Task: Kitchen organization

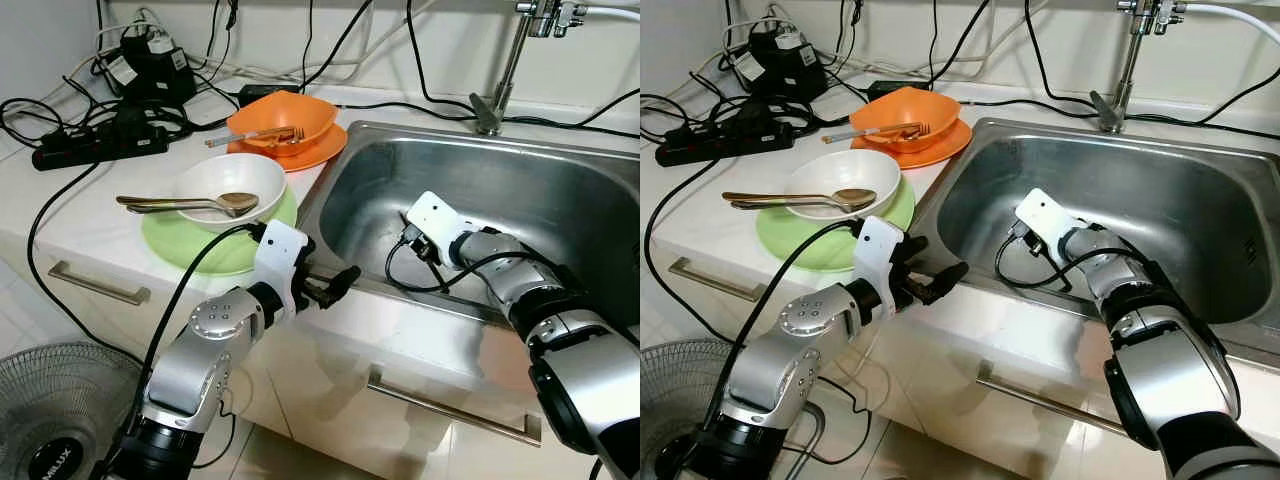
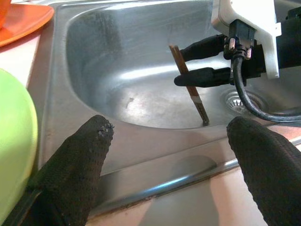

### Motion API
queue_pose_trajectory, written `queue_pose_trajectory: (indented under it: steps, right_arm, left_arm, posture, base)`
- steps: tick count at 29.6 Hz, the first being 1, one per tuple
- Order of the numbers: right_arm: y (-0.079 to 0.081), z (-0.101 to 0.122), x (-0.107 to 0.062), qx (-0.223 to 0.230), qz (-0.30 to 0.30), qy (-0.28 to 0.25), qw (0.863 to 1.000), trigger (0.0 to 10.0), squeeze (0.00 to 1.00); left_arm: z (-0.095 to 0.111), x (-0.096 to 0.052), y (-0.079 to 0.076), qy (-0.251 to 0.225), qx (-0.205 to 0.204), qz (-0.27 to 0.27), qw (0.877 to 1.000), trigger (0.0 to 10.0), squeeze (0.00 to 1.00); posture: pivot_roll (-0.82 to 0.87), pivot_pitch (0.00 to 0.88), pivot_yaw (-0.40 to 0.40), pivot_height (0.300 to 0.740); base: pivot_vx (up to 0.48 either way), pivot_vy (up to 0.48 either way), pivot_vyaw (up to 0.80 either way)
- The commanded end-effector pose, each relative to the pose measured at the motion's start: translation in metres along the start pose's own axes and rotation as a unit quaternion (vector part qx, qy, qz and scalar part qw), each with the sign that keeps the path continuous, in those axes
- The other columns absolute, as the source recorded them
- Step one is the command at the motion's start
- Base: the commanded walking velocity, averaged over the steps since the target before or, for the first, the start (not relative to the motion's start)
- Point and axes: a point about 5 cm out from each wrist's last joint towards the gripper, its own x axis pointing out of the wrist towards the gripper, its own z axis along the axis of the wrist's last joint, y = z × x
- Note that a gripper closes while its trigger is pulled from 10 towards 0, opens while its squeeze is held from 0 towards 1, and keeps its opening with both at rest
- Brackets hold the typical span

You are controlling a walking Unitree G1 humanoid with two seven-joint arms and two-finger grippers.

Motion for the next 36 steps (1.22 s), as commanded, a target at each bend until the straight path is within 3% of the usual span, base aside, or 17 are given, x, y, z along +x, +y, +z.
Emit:
queue_pose_trajectory:
  steps: [1, 5, 7, 9, 18, 19, 22, 27, 31, 34, 35, 36]
  right_arm:
    - [-0.003, 0.006, 0.0, 0.018, 0.0, -0.016, 1.0, 10.0, 1.0]
    - [-0.003, 0.008, 0.0, 0.032, 0.001, -0.023, 0.999, 10.0, 1.0]
    - [-0.003, 0.029, 0.003, 0.103, 0.014, -0.085, 0.991, 10.0, 1.0]
    - [-0.003, 0.04, 0.003, 0.14, 0.022, -0.12, 0.983, 10.0, 1.0]
    - [-0.011, 0.054, -0.001, 0.186, 0.014, -0.171, 0.967, 10.0, 1.0]
    - [-0.016, 0.06, -0.004, 0.201, 0.011, -0.191, 0.961, 10.0, 1.0]
    - [-0.021, 0.068, -0.01, 0.225, 0.009, -0.221, 0.949, 10.0, 1.0]
    - [-0.022, 0.073, -0.017, 0.247, 0.008, -0.246, 0.937, 10.0, 1.0]
    - [-0.016, 0.069, -0.021, 0.269, 0.012, -0.251, 0.93, 10.0, 1.0]
    - [-0.009, 0.069, -0.025, 0.277, 0.033, -0.257, 0.925, 10.0, 1.0]
    - [0.0, 0.073, -0.031, 0.279, 0.07, -0.267, 0.92, 10.0, 1.0]
    - [0.006, 0.074, -0.034, 0.273, 0.092, -0.269, 0.919, 10.0, 1.0]
  left_arm:
    - [0.003, -0.001, 0.002, 0.0, 0.012, 0.007, 1.0, 10.0, 1.0]
    - [0.004, -0.001, 0.002, -0.002, 0.016, 0.011, 1.0, 10.0, 1.0]
    - [0.007, -0.002, 0.007, -0.014, 0.023, 0.034, 0.999, 10.0, 1.0]
    - [0.008, -0.003, 0.009, -0.019, 0.026, 0.043, 0.999, 10.0, 1.0]
    - [0.02, -0.005, 0.016, -0.056, 0.06, 0.089, 0.993, 10.0, 1.0]
    - [0.03, -0.01, 0.023, -0.086, 0.085, 0.132, 0.984, 10.0, 1.0]
    - [0.048, -0.019, 0.032, -0.126, 0.131, 0.193, 0.964, 10.0, 1.0]
    - [0.069, -0.036, 0.042, -0.177, 0.177, 0.264, 0.931, 10.0, 1.0]
    - [0.075, -0.052, 0.048, -0.216, 0.2, 0.317, 0.902, 10.0, 1.0]
    - [0.074, -0.058, 0.052, -0.224, 0.196, 0.343, 0.891, 10.0, 1.0]
    - [0.075, -0.065, 0.056, -0.233, 0.2, 0.37, 0.877, 10.0, 1.0]
    - [0.076, -0.068, 0.058, -0.237, 0.201, 0.383, 0.87, 10.0, 1.0]
  posture:
    - [-0.05, 0.0, 0.099, 0.74]
    - [-0.05, 0.0, 0.099, 0.74]
    - [-0.05, 0.0, 0.098, 0.74]
    - [-0.05, 0.0, 0.099, 0.74]
    - [-0.05, 0.0, 0.1, 0.74]
    - [-0.05, 0.0, 0.097, 0.74]
    - [-0.05, 0.0, 0.095, 0.74]
    - [-0.04, 0.0, 0.093, 0.74]
    - [-0.03, 0.0, 0.096, 0.74]
    - [-0.03, 0.0, 0.097, 0.74]
    - [-0.04, 0.0, 0.1, 0.74]
    - [-0.04, 0.0, 0.101, 0.74]
  base:
    - [0.0, 0.0, 0.0]
    - [0.0, 0.0, 0.0]
    - [0.0, 0.0, 0.0]
    - [0.0, 0.0, 0.0]
    - [0.0, 0.0, 0.0]
    - [0.0, 0.0, 0.0]
    - [0.0, 0.0, 0.0]
    - [0.0, 0.0, 0.0]
    - [0.0, 0.0, 0.0]
    - [0.0, 0.0, 0.0]
    - [0.0, 0.0, 0.0]
    - [0.0, 0.0, 0.0]
